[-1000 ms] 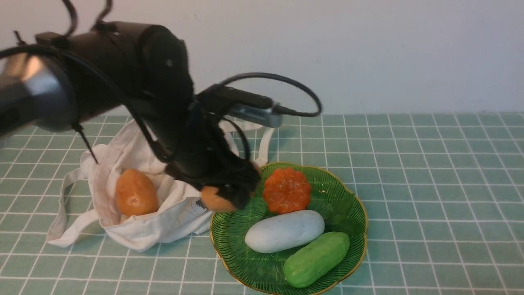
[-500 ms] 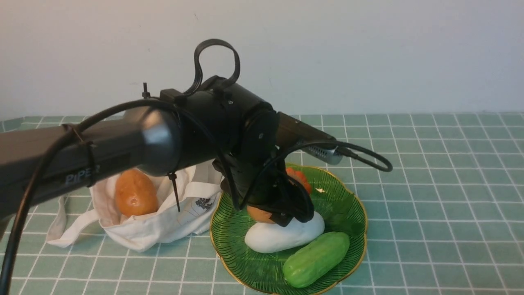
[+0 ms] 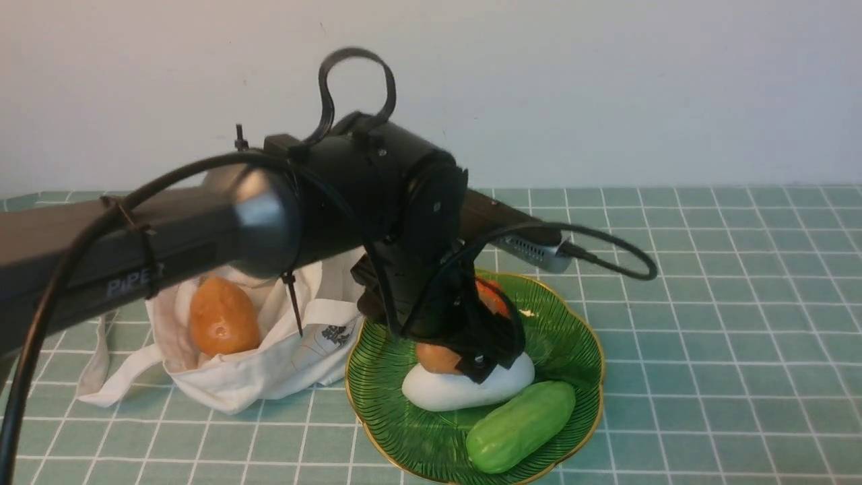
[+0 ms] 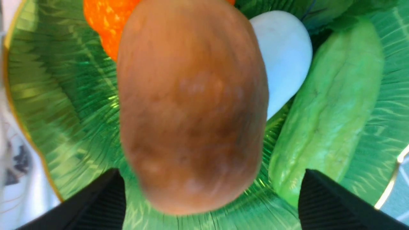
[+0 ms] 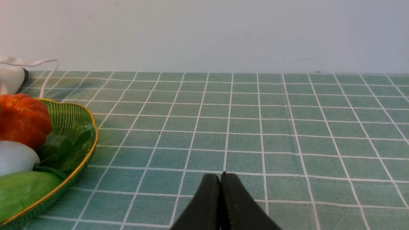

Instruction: Take vegetables from cloth bag on blue coffee tablecloth place on plate.

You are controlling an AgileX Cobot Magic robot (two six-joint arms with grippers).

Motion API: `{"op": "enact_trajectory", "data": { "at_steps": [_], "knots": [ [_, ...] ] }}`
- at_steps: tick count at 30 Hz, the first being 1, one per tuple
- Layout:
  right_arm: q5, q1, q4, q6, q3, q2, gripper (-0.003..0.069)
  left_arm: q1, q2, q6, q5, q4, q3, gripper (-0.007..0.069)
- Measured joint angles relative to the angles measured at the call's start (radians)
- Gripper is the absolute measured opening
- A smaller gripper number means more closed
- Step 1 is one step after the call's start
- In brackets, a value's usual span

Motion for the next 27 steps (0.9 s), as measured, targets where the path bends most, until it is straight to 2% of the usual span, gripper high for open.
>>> {"op": "enact_trajectory", "data": {
  "at_steps": [4,8,10,12,13,14,17,18,23,27],
  "knots": [
    [0.000,0.000,0.000,0.000,0.000,0.000,-0.0016,0.000,0.000,0.000,0.204,0.052,-0.186,0.0667],
    [0.000,0.000,0.000,0.000,0.000,0.000,-0.0016,0.000,-0.022,0.008,0.235,0.101,-0.287,0.0573],
    [0.000,0.000,0.000,0.000,0.000,0.000,-0.0016,0.000,-0.043,0.031,0.245,0.106,-0.296,0.0491],
    [0.000,0.000,0.000,0.000,0.000,0.000,-0.0016,0.000,-0.069,0.066,0.258,0.108,-0.295,0.0372],
    [0.000,0.000,0.000,0.000,0.000,0.000,-0.0016,0.000,-0.075,0.073,0.259,0.108,-0.295,0.0346],
    [0.000,0.000,0.000,0.000,0.000,0.000,-0.0016,0.000,-0.106,0.101,0.259,0.110,-0.295,0.0221],
    [0.000,0.000,0.000,0.000,0.000,0.000,-0.0016,0.000,-0.167,0.137,0.259,0.110,-0.281,0.0063],
    [0.000,0.000,0.000,0.000,0.000,0.000,-0.0016,0.000,-0.197,0.148,0.259,0.110,-0.267,0.0033],
    [0.000,0.000,0.000,0.000,0.000,0.000,-0.0016,0.002,-0.340,0.158,0.259,0.110,-0.162,-0.0005],
    [0.000,0.000,0.000,0.000,0.000,0.000,-0.0016,0.004,-0.551,0.147,0.262,0.110,0.041,-0.0005]
  ]
}}
